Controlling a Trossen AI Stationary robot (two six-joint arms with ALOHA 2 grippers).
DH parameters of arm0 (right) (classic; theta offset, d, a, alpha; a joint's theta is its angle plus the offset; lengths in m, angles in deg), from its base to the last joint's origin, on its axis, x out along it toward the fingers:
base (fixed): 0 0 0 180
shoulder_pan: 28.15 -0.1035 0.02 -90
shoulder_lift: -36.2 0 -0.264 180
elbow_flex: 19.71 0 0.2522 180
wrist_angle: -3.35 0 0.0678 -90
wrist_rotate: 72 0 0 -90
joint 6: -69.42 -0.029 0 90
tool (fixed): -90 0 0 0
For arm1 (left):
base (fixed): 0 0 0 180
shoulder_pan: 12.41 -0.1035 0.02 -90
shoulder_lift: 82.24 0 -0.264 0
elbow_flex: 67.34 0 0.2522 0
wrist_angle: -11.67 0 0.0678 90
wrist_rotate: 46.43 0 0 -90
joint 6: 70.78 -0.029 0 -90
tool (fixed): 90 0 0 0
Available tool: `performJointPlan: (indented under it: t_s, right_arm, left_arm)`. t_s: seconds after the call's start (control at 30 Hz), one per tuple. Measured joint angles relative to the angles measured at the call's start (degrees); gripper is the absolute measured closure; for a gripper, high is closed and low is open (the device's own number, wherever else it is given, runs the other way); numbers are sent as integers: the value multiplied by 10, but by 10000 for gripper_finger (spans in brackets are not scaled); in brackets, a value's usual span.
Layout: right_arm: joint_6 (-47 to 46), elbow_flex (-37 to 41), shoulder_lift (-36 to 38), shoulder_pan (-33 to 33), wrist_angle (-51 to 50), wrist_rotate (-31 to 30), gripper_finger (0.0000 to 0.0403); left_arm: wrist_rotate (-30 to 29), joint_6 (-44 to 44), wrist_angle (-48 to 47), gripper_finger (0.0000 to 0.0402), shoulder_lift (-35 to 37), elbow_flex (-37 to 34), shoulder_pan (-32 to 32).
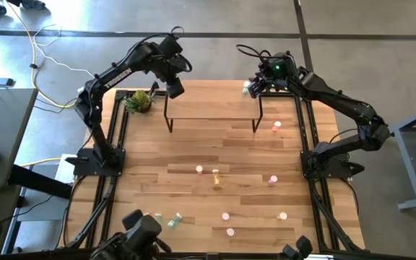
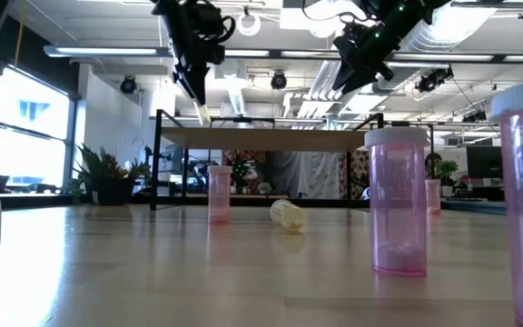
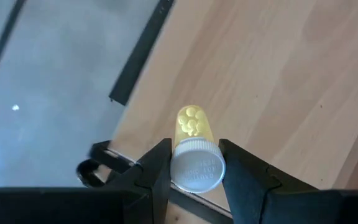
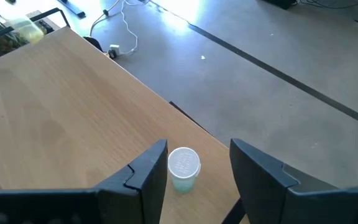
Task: Pick and place medicine bottles onto shelf by color
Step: Put the top left yellow pill bottle on the shelf
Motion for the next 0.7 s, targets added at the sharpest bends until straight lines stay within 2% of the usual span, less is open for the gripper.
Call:
performJointPlan:
  t_s: [0.7]
  right_arm:
    - [0,0,0,0,0,0,237]
  left_arm:
    - [-3,-12,-33,288,-32,0,14]
